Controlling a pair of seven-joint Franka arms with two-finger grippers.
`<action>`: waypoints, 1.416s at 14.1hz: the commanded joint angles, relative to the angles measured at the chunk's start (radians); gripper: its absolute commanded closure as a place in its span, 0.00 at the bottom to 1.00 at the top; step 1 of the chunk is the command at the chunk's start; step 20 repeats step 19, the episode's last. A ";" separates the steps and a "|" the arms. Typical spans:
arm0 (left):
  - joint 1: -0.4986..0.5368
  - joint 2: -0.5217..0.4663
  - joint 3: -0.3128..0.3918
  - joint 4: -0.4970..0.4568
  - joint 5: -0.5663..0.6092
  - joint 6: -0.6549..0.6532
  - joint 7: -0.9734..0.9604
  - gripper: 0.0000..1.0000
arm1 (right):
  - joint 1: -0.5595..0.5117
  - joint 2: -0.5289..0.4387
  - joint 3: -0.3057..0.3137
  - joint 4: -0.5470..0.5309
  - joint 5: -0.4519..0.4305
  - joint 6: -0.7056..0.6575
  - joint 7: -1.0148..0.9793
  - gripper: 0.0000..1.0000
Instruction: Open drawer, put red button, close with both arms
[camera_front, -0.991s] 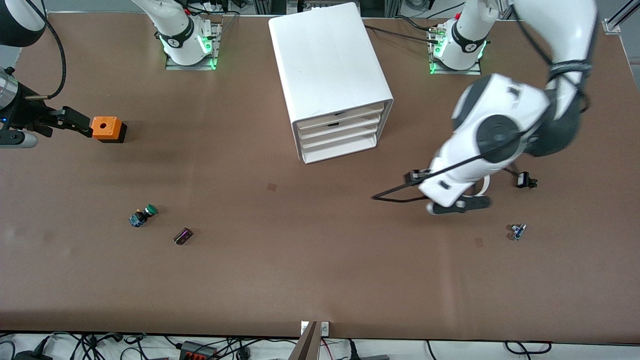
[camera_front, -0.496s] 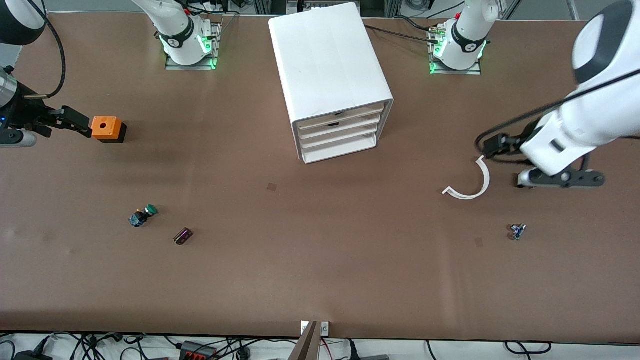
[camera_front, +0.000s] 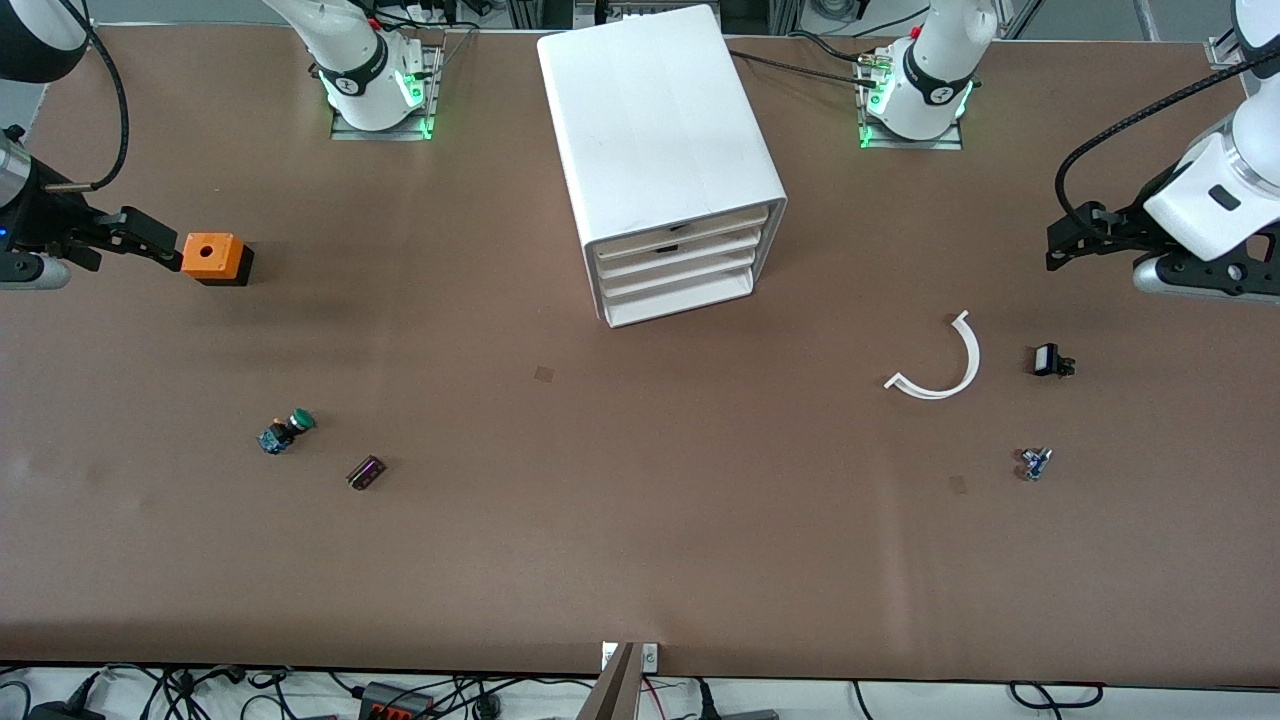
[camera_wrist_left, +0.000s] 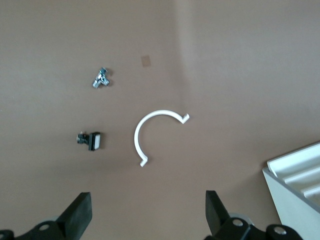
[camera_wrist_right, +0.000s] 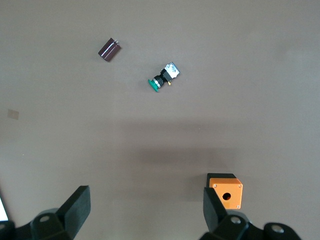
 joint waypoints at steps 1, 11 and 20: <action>-0.029 -0.038 0.035 -0.047 -0.007 0.068 0.025 0.00 | 0.004 -0.018 0.004 -0.003 -0.011 -0.020 0.013 0.00; -0.006 -0.026 0.023 -0.009 0.000 -0.039 0.017 0.00 | 0.004 -0.020 0.004 -0.001 -0.011 -0.020 0.019 0.00; -0.017 -0.009 0.019 0.028 0.003 -0.078 0.017 0.00 | 0.004 -0.018 0.004 -0.001 -0.017 -0.013 0.019 0.00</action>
